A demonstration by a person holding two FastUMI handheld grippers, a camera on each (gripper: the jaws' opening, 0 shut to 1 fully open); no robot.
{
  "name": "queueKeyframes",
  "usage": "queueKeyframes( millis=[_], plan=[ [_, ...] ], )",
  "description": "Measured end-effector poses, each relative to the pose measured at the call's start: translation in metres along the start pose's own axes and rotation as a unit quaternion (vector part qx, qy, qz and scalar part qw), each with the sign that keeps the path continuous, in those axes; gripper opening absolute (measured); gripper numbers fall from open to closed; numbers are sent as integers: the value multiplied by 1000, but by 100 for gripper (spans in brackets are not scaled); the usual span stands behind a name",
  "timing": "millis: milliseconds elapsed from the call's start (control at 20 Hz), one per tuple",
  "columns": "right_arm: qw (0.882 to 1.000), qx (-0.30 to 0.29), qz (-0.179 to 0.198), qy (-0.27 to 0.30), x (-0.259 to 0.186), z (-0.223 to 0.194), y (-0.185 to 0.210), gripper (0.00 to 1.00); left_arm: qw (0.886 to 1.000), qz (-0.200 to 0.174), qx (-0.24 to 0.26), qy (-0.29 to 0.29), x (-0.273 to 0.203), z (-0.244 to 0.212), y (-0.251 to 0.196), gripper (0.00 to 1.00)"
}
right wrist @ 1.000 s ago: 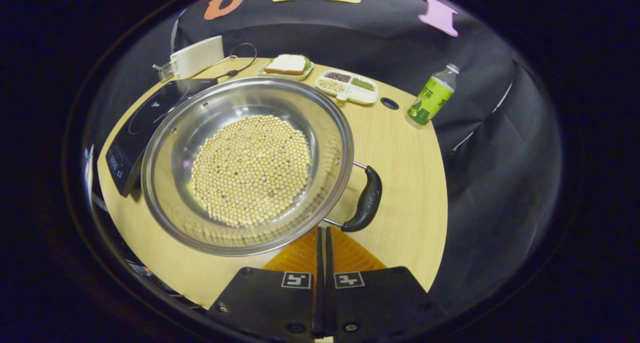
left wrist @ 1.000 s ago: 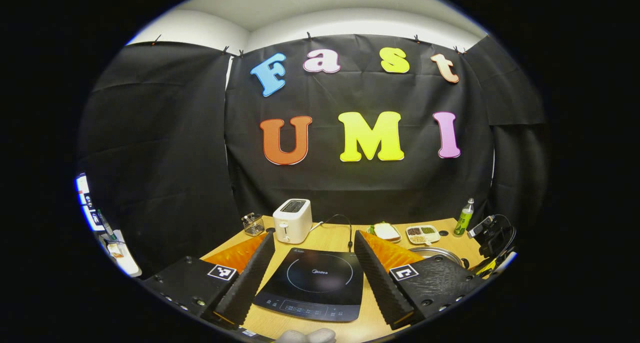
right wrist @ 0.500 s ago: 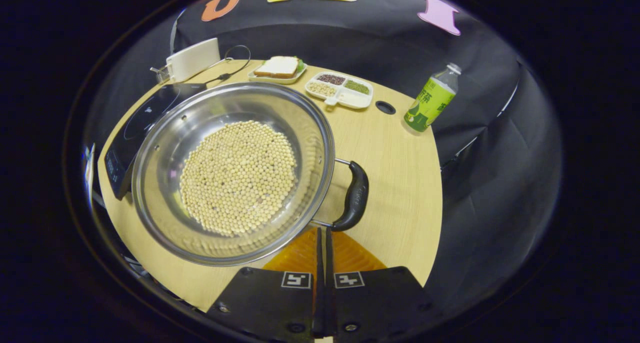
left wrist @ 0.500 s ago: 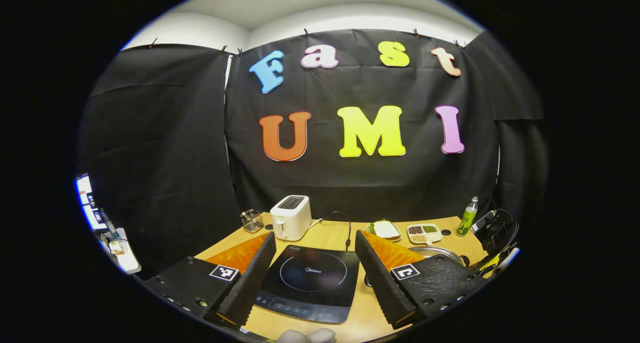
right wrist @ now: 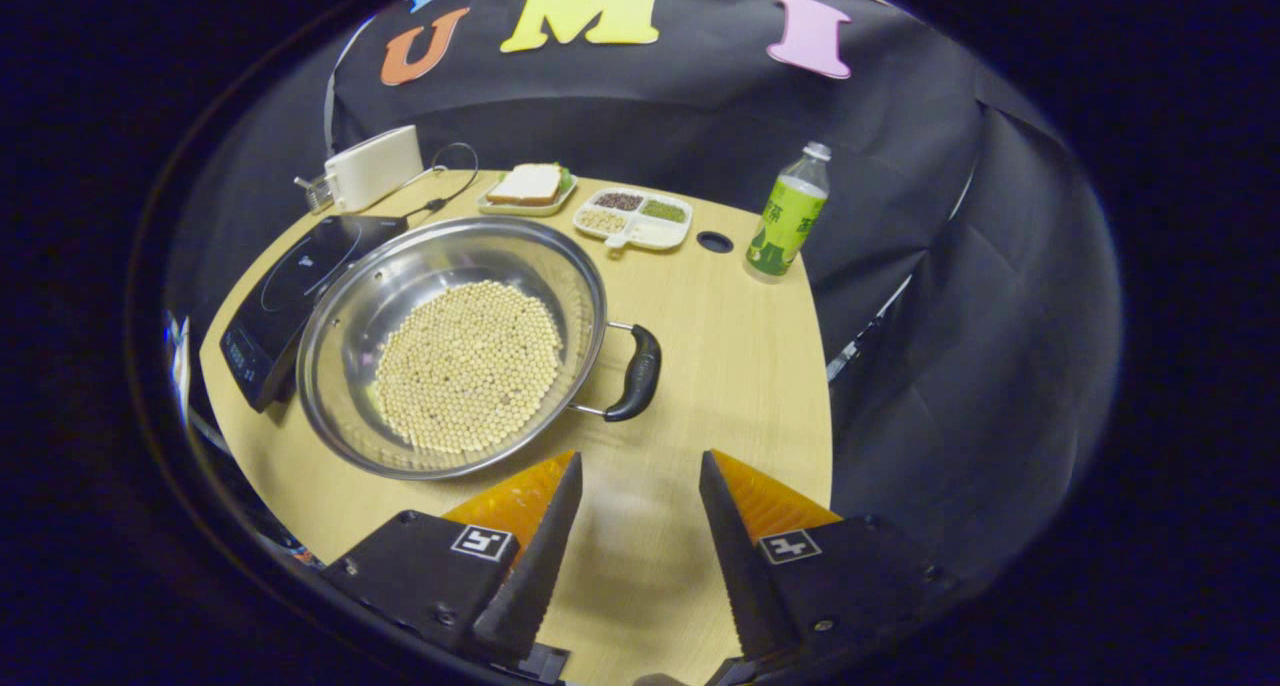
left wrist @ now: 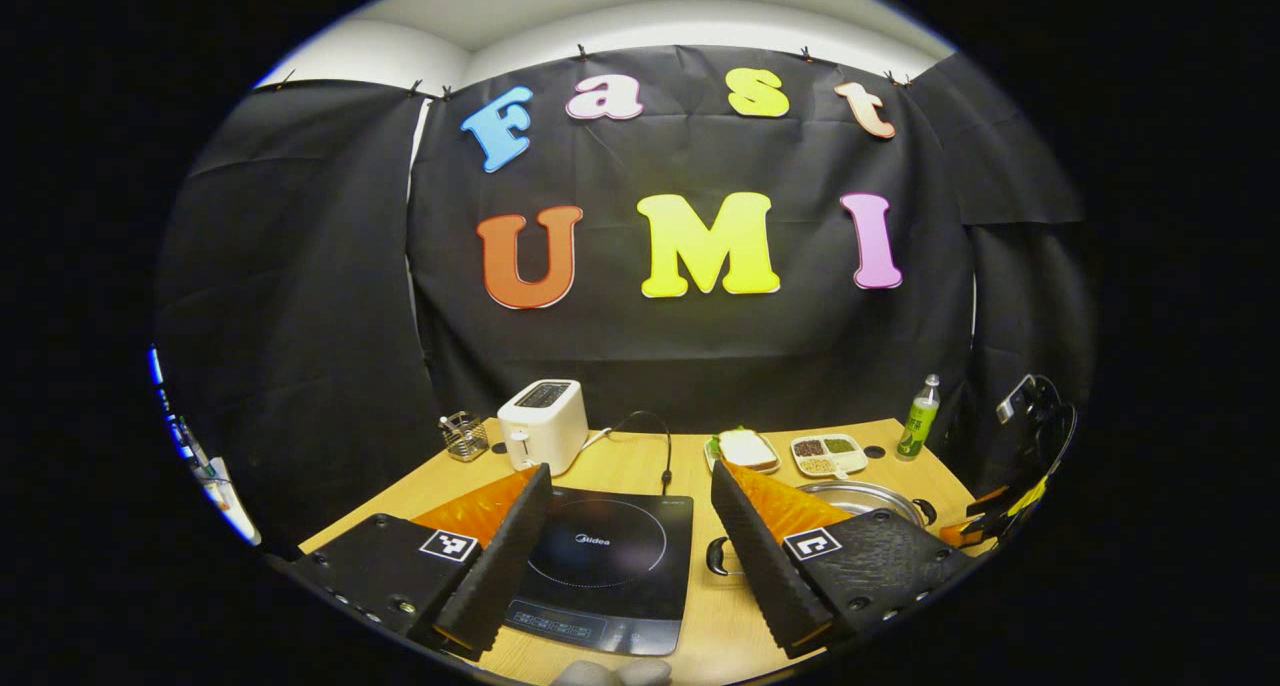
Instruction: First push the handle of the pot to place it horizontally, then grasp the pot with both hands and set it on the induction cooktop.
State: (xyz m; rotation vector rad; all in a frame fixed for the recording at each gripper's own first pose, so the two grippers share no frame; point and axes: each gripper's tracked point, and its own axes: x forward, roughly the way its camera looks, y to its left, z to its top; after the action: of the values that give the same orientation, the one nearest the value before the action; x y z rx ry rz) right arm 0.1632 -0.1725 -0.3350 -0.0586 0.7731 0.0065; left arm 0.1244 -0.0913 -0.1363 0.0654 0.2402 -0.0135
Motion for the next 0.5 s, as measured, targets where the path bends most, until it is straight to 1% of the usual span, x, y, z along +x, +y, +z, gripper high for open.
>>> queueKeyframes(
  millis=[50, 100, 150, 200, 250, 350, 500],
  plan=[
    [1000, 10, 0, -8, -7, 2, -3, 78, 1000, -8, -2, 6, 3, -5, -5, 95],
    [1000, 22, 5, -18, -13, 6, -3, 82, 1000, -13, -5, 9, 7, -9, -6, 96],
    [999, 36, 7, -29, -17, 10, -3, 82, 1000, -16, -6, 14, 11, -13, -9, 95],
    [998, 47, 12, -34, -19, 14, -2, 80, 1000, -20, -6, 15, 15, -17, -14, 95],
    [998, 54, 15, -37, -21, 15, -1, 82, 999, -23, -5, 22, 20, -22, -18, 95],
    [997, 59, 20, -42, -19, 19, 2, 85, 999, -32, -9, 36, 28, -36, -28, 95],
    [997, 65, 29, -39, -12, 24, 7, 84, 997, -40, -11, 58, 44, -54, -41, 95]
  ],
)
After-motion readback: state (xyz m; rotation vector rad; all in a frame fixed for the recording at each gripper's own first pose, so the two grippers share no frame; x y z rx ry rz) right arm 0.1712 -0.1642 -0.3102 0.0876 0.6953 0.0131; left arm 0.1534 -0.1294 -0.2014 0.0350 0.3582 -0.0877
